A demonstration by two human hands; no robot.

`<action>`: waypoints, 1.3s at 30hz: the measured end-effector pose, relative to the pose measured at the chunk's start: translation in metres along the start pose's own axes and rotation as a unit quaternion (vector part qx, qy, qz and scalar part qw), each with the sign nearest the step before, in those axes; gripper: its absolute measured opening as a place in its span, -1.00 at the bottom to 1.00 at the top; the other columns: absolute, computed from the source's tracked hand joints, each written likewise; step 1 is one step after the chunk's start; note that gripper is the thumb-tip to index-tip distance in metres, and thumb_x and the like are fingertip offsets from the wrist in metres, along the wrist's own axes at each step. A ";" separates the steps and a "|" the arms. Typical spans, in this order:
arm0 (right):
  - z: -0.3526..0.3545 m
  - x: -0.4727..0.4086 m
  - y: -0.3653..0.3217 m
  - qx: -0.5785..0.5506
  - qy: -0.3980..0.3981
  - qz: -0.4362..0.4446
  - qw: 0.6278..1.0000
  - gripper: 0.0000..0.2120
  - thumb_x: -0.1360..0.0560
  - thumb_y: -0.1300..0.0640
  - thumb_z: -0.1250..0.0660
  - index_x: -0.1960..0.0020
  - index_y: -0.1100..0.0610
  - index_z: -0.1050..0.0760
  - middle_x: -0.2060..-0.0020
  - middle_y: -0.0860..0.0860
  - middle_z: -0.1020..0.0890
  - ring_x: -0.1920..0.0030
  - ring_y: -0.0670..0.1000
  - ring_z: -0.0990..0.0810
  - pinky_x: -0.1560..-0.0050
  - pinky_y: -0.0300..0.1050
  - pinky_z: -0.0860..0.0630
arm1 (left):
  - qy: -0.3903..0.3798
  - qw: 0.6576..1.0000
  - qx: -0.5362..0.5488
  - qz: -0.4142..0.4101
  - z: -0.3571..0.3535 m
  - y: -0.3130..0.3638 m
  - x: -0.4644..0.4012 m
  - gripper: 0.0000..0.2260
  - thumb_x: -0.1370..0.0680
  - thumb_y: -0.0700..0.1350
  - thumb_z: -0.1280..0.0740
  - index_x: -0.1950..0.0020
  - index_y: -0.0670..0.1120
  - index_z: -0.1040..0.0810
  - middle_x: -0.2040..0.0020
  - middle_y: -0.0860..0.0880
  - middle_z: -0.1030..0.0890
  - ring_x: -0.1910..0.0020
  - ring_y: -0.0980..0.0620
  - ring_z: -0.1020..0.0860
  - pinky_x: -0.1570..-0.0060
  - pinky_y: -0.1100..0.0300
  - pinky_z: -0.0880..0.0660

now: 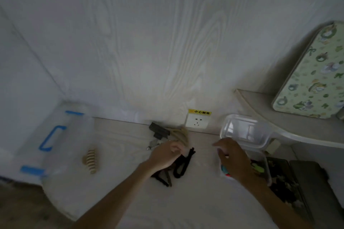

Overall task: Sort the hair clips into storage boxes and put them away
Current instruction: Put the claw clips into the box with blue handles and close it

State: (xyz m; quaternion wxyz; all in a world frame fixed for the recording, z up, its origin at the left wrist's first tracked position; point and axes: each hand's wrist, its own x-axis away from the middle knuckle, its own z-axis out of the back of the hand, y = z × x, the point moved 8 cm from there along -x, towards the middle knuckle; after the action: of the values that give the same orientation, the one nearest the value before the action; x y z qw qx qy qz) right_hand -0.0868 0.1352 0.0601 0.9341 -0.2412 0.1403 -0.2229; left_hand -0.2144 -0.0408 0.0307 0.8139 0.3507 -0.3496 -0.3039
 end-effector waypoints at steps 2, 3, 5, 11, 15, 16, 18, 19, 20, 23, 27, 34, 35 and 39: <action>-0.030 -0.011 -0.038 -0.015 -0.048 0.029 0.998 -0.82 -0.49 0.17 -0.22 0.02 0.01 -0.58 0.07 -0.08 -0.55 0.06 -0.11 -0.52 0.03 -0.33 -0.36 | 0.022 1.000 0.010 0.008 0.039 -0.022 0.022 -0.83 -0.54 -0.07 -0.29 -0.10 -0.01 -0.61 -0.03 0.08 -0.64 -0.03 0.17 -0.58 -0.06 0.29 -0.48; -0.045 -0.016 -0.057 -0.016 -0.081 0.030 0.996 -0.81 -0.52 0.13 -0.19 -0.01 0.03 -0.57 0.06 -0.10 -0.52 0.04 -0.10 -0.51 0.03 -0.35 -0.33 | 0.044 0.999 0.006 0.014 0.060 -0.034 0.033 -0.84 -0.53 -0.06 -0.31 -0.08 0.00 -0.61 0.00 0.11 -0.64 -0.03 0.17 -0.58 -0.08 0.26 -0.48; -0.084 -0.026 -0.098 -0.019 -0.163 0.015 0.986 -0.82 -0.55 0.12 -0.20 -0.06 0.04 -0.56 0.05 -0.16 -0.46 0.05 -0.17 -0.45 0.05 -0.34 -0.28 | 0.112 0.993 -0.030 0.025 0.110 -0.063 0.061 -0.85 -0.53 -0.06 -0.31 -0.07 0.02 -0.61 0.02 0.16 -0.61 -0.03 0.17 -0.59 -0.08 0.26 -0.48; -0.170 -0.042 -0.239 -0.063 -0.303 0.035 0.950 -0.78 -0.56 0.16 -0.20 -0.06 0.01 -0.60 -0.01 -0.08 -0.56 0.06 -0.12 -0.51 0.05 -0.35 -0.35 | 0.329 0.924 -0.191 0.048 0.234 -0.135 0.153 -0.70 -0.55 -0.10 -0.26 -0.29 0.00 -0.45 -0.26 0.06 -0.52 -0.26 0.06 -0.45 -0.24 0.22 -0.34; -0.217 -0.054 -0.303 -0.225 -0.342 -0.106 0.906 -0.80 -0.54 0.26 -0.22 -0.10 0.21 -0.56 0.07 0.07 -0.61 0.21 -0.06 -0.57 0.12 -0.26 -0.50 | 0.288 0.904 -0.271 0.162 0.262 -0.190 0.176 -0.46 -0.58 0.03 -0.19 -0.50 -0.14 -0.14 -0.51 -0.10 -0.18 -0.49 -0.07 -0.15 -0.41 0.09 -0.19; -0.231 -0.051 -0.319 -0.267 -0.360 -0.157 0.880 -0.80 -0.55 0.20 -0.24 -0.12 0.24 -0.51 0.13 0.07 -0.59 0.26 -0.06 -0.55 0.20 -0.27 -0.50 | 0.259 0.903 -0.281 0.194 0.263 -0.206 0.178 -0.43 -0.60 0.07 -0.13 -0.52 -0.14 -0.05 -0.54 -0.10 -0.08 -0.52 -0.07 -0.07 -0.44 0.09 -0.13; -0.250 -0.040 -0.339 -0.272 -0.402 -0.218 0.846 -0.65 -0.55 -0.04 -0.23 -0.16 0.22 -0.46 0.15 0.04 -0.55 0.24 -0.05 -0.54 0.17 -0.19 -0.49 | 0.209 0.902 -0.301 0.227 0.253 -0.222 0.175 -0.43 -0.62 0.12 -0.04 -0.54 -0.10 0.05 -0.56 -0.10 0.05 -0.54 -0.06 0.01 -0.46 0.06 -0.06; -0.259 -0.035 -0.346 -0.270 -0.415 -0.229 0.838 -0.62 -0.54 -0.10 -0.21 -0.13 0.21 -0.46 0.16 0.03 -0.54 0.23 -0.04 -0.53 0.13 -0.16 -0.51 | 0.206 0.900 -0.310 0.226 0.247 -0.226 0.174 -0.44 -0.62 0.11 -0.03 -0.54 -0.09 0.02 -0.56 -0.13 0.05 -0.54 -0.07 0.00 -0.46 0.04 -0.08; -0.266 -0.032 -0.351 -0.274 -0.413 -0.233 0.836 -0.65 -0.54 -0.10 -0.22 -0.08 0.19 -0.46 0.19 0.02 -0.54 0.25 -0.05 -0.53 0.10 -0.13 -0.53 | 0.220 0.897 -0.317 0.215 0.245 -0.227 0.174 -0.47 -0.62 0.09 -0.05 -0.53 -0.10 -0.08 -0.54 -0.17 -0.04 -0.52 -0.11 -0.09 -0.43 0.01 -0.17; -0.272 -0.033 -0.344 -0.272 -0.348 -0.237 0.866 -0.74 -0.53 -0.03 -0.27 0.03 0.18 -0.45 0.27 -0.01 -0.54 0.29 -0.05 -0.54 0.12 -0.13 -0.55 | 0.224 0.896 -0.346 0.164 0.242 -0.228 0.166 -0.51 -0.52 0.11 -0.07 -0.22 -0.15 -0.57 -0.24 -0.23 -0.55 -0.16 -0.17 -0.58 0.02 -0.04 -0.57; -0.259 -0.015 -0.317 -0.308 -0.346 -0.295 0.836 -0.70 -0.48 -0.06 -0.33 0.11 0.20 -0.51 0.26 0.09 -0.63 0.36 -0.03 -0.61 0.14 -0.11 -0.61 | 0.236 0.879 -0.408 0.078 0.241 -0.207 0.151 -0.50 -0.56 0.06 0.06 -0.16 -0.08 -0.61 -0.20 -0.12 -0.60 -0.14 -0.11 -0.61 0.02 -0.07 -0.56; -0.221 0.022 -0.225 -0.366 -0.268 -0.415 0.789 -0.46 -0.38 -0.16 -0.41 -0.17 0.15 -0.36 0.01 0.09 -0.59 0.11 0.05 -0.63 0.08 -0.11 -0.58 | 0.168 0.893 -0.416 -0.043 0.211 -0.175 0.095 -0.58 -0.43 -0.04 -0.07 -0.27 0.07 -0.42 -0.28 0.02 -0.55 -0.25 -0.10 -0.51 -0.05 -0.11 -0.52; -0.212 0.020 -0.203 -0.366 -0.198 -0.432 0.800 -0.44 -0.39 -0.14 -0.41 -0.22 0.15 -0.31 0.07 0.07 -0.57 0.16 0.04 -0.60 0.14 -0.12 -0.56 | 0.159 0.893 -0.417 -0.061 0.207 -0.171 0.089 -0.58 -0.43 -0.04 -0.08 -0.28 0.07 -0.42 -0.27 0.02 -0.55 -0.24 -0.09 -0.52 -0.05 -0.11 -0.53; -0.178 0.003 -0.158 -0.346 -0.048 -0.401 0.847 -0.46 -0.40 -0.14 -0.39 -0.25 0.13 -0.39 0.11 0.05 -0.57 0.13 0.03 -0.58 0.07 -0.04 -0.58 | 0.155 0.870 -0.435 -0.175 0.184 -0.142 0.076 -0.60 -0.45 -0.10 -0.32 -0.30 0.05 -0.46 -0.30 0.01 -0.53 -0.24 -0.10 -0.54 -0.10 -0.12 -0.50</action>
State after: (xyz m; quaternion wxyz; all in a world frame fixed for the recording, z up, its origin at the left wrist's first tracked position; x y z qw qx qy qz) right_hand -0.2053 -0.0588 -0.0092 0.6250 -0.5943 0.0549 -0.5031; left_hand -0.3504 -0.2443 0.0406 0.8613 0.0593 0.0154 -0.5044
